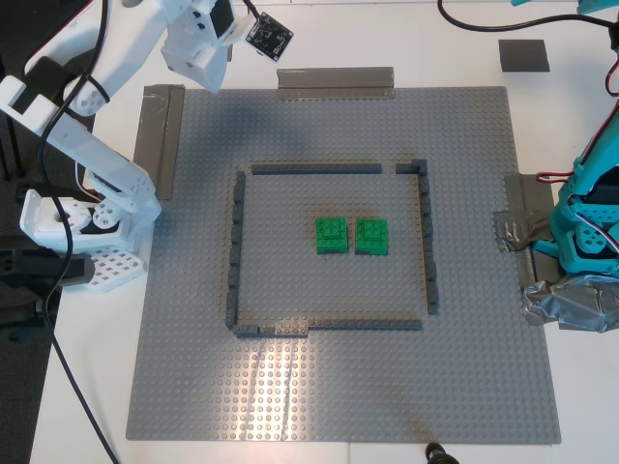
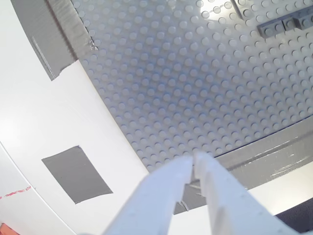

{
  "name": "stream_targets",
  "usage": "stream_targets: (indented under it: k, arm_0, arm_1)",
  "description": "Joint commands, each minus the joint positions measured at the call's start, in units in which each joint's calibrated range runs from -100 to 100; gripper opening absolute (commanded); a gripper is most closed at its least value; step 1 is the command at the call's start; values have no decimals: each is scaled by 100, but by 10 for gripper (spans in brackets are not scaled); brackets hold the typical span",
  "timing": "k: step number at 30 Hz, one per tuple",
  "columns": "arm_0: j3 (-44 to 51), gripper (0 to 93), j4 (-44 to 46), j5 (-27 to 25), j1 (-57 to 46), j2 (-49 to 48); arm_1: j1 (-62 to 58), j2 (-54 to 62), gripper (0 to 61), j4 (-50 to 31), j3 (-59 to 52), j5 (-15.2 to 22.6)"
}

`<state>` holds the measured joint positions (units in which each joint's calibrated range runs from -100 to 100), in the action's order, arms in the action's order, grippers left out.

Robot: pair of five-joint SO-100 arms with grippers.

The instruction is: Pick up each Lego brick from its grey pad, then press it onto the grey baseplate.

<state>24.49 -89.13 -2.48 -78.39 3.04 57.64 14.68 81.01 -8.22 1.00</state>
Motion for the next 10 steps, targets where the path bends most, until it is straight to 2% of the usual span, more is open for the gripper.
stream_targets:
  k: [1,10]
  arm_0:
    - [30,0,-5,11,23,-167]
    - [39,0,-5,16,23,-176]
  arm_1:
    - [87,257,1,3,68,5]
    - [72,292,1,-46,77,10]
